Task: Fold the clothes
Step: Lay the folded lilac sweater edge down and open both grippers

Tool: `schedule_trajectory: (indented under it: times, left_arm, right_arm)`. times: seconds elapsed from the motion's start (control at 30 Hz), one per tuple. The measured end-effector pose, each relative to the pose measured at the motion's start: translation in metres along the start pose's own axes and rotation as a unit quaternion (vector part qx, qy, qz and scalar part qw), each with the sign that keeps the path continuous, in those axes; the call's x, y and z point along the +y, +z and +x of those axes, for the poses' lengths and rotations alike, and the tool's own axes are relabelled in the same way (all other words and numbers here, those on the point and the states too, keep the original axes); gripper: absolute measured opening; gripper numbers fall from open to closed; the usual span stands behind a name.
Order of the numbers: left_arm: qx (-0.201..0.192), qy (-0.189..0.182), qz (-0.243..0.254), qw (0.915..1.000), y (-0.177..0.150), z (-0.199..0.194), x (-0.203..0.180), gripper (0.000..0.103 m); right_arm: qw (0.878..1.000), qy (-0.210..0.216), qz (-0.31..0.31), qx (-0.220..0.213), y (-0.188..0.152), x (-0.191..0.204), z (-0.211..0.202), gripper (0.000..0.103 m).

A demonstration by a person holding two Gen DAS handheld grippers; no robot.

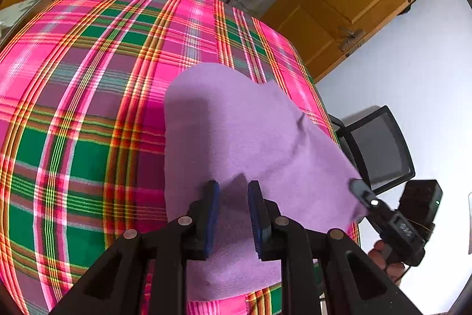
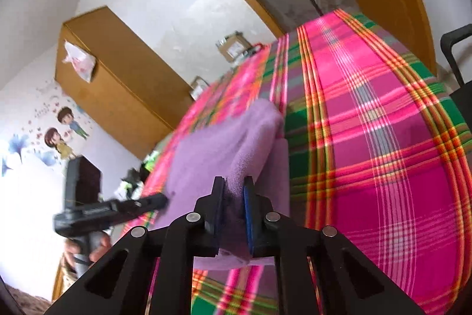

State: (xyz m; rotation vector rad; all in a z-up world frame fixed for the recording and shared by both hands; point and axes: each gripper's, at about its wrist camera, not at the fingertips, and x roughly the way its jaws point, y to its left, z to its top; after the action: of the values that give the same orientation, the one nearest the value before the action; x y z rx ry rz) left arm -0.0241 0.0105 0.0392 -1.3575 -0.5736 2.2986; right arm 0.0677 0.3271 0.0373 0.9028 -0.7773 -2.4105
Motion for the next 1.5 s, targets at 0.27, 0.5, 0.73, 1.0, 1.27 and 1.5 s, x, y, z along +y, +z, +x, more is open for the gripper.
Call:
schedule_trajectory:
  times: [0.27,0.5,0.73,1.0,1.27,1.5]
  left_arm:
    - [0.001,-0.013,-0.008,0.9999,-0.004,-0.001,0.008,0.021]
    - [-0.001,-0.01,0.002,1.0,-0.007,-0.005,0.011,0.021]
    - [-0.004,0.037,0.002,0.9993,-0.014,-0.008,0.023,0.031]
    - [-0.002,0.022,0.01,0.9997,-0.018,-0.007,0.026,0.031]
    - [0.007,-0.016,0.008,0.9998,-0.025,-0.003,0.025,0.035]
    - [0.019,-0.037,-0.002,0.9992,-0.034,-0.006,0.031,0.035]
  right_arm:
    - [0.997,-0.06,0.005,0.044,-0.022,-0.018,0.027,0.015]
    - [0.995,-0.082,-0.021,0.045,-0.013,-0.014,0.031,0.023]
    - [0.993,-0.099,-0.05,0.032,-0.002,-0.01,0.043,0.029]
    - [0.991,-0.115,-0.047,0.044,-0.002,-0.012,0.05,0.031]
    - [0.991,-0.113,-0.052,0.058,-0.007,-0.008,0.055,0.033]
    - [0.99,-0.117,-0.049,0.06,-0.012,-0.01,0.055,0.033]
